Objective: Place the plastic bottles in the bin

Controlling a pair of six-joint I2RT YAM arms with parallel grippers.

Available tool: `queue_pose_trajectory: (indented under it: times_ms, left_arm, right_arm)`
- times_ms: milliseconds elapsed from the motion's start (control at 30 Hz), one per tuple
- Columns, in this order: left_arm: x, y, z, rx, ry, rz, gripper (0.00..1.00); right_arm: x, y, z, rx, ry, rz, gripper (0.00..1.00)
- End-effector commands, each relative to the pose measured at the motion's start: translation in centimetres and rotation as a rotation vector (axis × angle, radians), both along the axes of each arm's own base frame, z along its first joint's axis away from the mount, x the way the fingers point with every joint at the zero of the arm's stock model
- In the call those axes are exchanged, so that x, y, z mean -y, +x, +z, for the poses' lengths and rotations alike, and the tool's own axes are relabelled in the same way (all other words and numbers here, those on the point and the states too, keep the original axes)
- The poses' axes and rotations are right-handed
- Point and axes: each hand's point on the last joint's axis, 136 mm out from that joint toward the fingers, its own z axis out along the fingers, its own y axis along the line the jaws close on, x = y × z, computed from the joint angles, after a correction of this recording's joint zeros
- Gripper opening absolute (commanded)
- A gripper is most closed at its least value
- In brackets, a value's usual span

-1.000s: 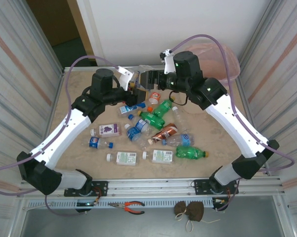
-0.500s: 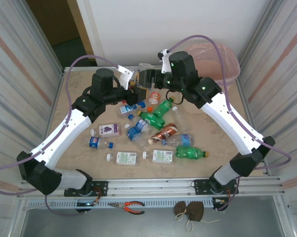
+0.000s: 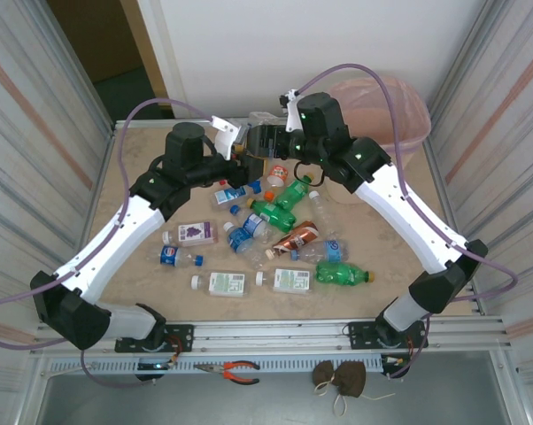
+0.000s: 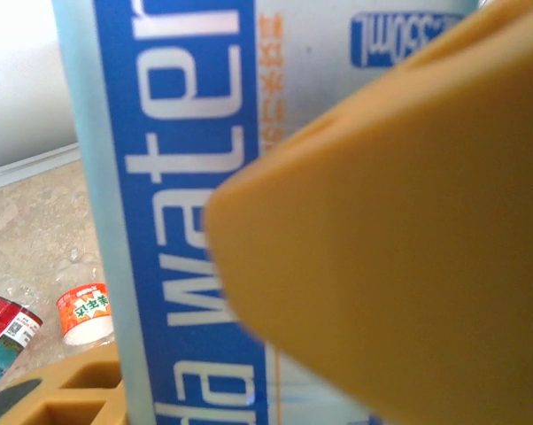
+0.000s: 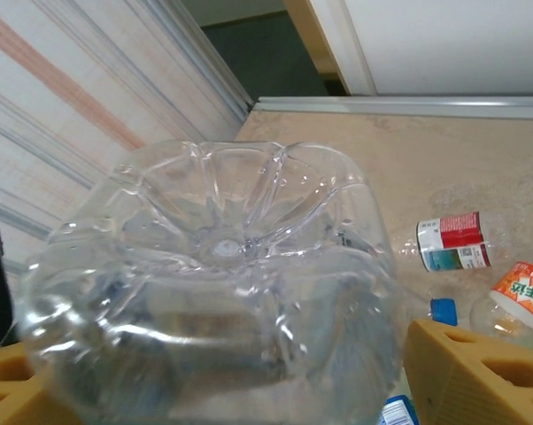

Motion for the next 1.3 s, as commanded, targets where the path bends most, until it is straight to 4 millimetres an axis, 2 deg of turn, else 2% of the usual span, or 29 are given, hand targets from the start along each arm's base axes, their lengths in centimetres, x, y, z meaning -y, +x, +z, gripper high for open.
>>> queue_pose_trajectory:
  times_ms: [0, 367, 533, 700, 900, 1000, 1167, 1267]
  left_arm:
    - [0.0, -0.9, 2.6, 0.074, -0.05, -0.019, 0.48]
    - [-0.1, -0.8, 2.7, 0.076, -0.057, -0.01, 0.49]
    - [-0.1, -1.0, 2.9, 0.084, -0.065, -0.011, 0.54]
    - [-0.4, -1.3, 3.0, 0.088, -0.059, -0.008, 0.6]
    - [-1.3, -2.1, 3.1, 0.093, -0.05, 0.006, 0.66]
    - [-2.0, -2.5, 3.0, 0.096, -0.034, 0.027, 0.66]
    - [-3.2, -3.0, 2.2, 0.091, 0.002, 0.066, 0.67]
    - [-3.8, -3.3, 1.6, 0.082, 0.015, 0.087, 0.67]
  right_arm:
    - [-0.6, 0.1, -0.2, -0.021, 0.044, 0.0, 0.78]
    - [0.2, -0.3, 1.1, 0.009, 0.082, -0.014, 0.65]
    - [0.8, -0.2, 2.1, 0.033, 0.096, -0.02, 0.59]
    - [2.5, 0.6, 2.7, 0.055, 0.095, -0.052, 0.57]
    - [6.4, 2.7, 4.0, 0.085, 0.099, -0.123, 0.56]
    - [9.0, 3.6, 5.3, 0.121, 0.081, -0.171, 0.56]
    - [14.5, 5.7, 7.9, 0.22, 0.01, -0.284, 0.56]
    - [18.2, 7.0, 8.7, 0.274, -0.06, -0.362, 0.56]
